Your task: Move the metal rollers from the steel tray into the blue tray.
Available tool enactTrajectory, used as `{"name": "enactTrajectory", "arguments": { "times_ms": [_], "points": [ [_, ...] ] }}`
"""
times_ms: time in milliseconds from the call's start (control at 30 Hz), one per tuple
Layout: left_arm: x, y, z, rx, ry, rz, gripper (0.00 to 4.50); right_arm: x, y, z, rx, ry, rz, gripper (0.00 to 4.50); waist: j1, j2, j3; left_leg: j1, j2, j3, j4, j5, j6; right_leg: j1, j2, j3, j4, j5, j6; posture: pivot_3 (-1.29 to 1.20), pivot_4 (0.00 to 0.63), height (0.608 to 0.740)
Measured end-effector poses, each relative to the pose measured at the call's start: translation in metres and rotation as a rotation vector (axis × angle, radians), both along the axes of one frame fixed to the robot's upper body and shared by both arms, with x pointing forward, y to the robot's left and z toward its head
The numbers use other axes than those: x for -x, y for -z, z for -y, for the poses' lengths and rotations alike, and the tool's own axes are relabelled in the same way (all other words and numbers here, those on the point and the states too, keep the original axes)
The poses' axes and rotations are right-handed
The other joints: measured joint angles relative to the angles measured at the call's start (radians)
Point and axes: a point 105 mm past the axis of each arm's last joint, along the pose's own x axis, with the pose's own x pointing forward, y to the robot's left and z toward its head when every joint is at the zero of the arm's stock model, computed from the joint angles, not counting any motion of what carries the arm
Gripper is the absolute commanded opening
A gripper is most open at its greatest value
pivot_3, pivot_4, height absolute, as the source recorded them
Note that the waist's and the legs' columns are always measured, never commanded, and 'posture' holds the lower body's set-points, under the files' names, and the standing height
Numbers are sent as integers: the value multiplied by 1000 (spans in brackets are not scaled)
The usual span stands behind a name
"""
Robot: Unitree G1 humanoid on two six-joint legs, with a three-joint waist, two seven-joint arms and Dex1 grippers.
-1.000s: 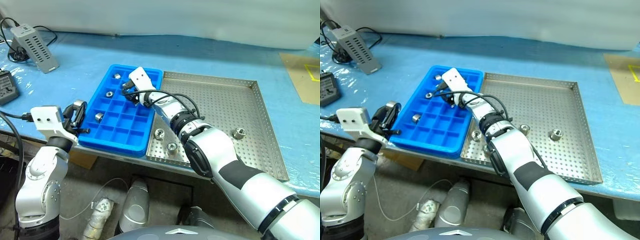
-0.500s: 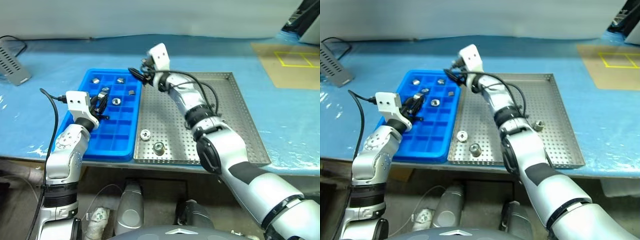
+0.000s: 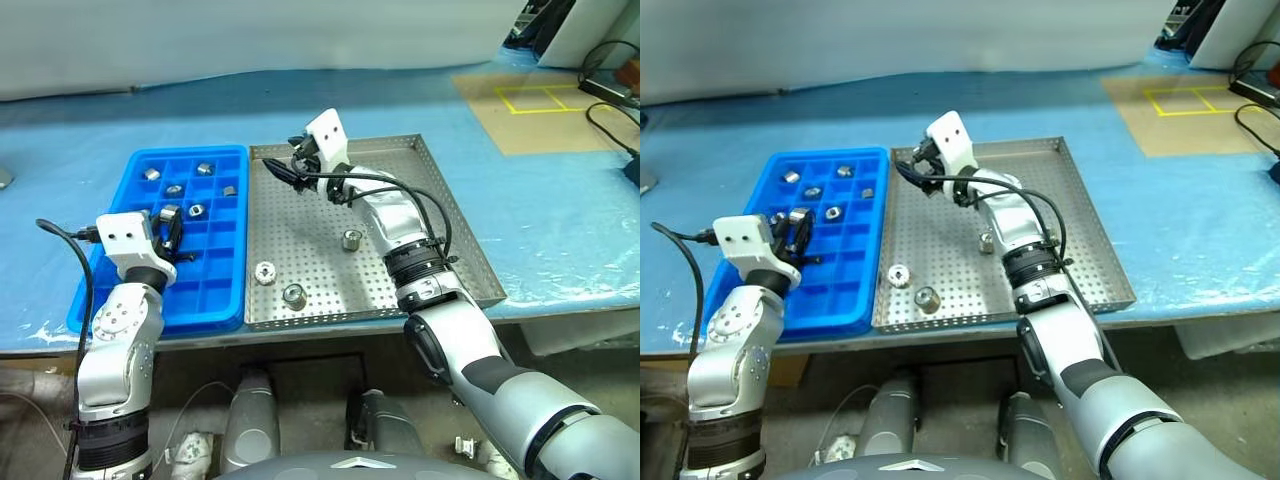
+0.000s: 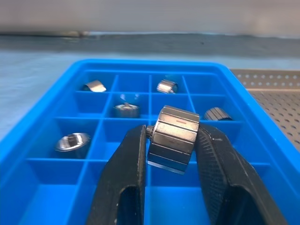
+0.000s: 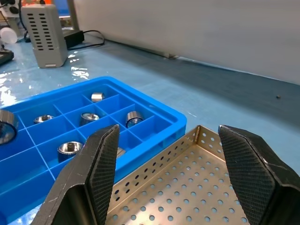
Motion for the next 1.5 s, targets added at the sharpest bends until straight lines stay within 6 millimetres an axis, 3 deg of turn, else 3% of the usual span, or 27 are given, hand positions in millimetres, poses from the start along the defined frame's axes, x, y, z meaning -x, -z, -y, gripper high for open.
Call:
{"name": "enactTrajectory", "arguments": {
  "times_ms": [233,567,767,1033,1233,1333,1500],
  "points": [
    [-4,8,-15,-20,-80,-24,1154,6,4,-10,22,-38,4,3521,3,0,0,0,0,0,1,0,1,0,0,0,0,0,0,337,150,740],
    [2,30,-25,-26,-126,-84,1154,5,5,-8,35,-34,13,3521,2,0,0,0,0,0,1,-1,1,0,0,0,0,0,0,319,150,740],
    [-3,33,-21,-47,-99,-97,3101,5,6,-7,41,-25,22,3569,4,0,0,1,0,0,1,-1,1,1,0,0,0,1,0,310,150,740],
    [-12,16,-9,-60,-24,-55,3101,2,5,-1,48,-6,33,3569,3,0,0,1,0,0,1,-1,1,1,0,0,0,1,0,258,150,740],
    [-21,-36,36,-66,314,76,3101,4,7,31,108,-32,55,3569,12,0,0,1,-1,1,4,0,0,2,0,2,0,1,1,179,150,740],
    [-15,-36,67,-110,559,42,3101,10,13,59,170,-69,46,3569,9,0,0,2,-1,2,4,0,0,3,0,3,0,1,1,134,150,740],
    [-20,-25,92,-120,762,-18,3101,20,34,95,260,-77,-7,3569,-10,0,0,4,-1,3,5,0,0,4,0,4,1,2,1,44,150,740]
  ]
}}
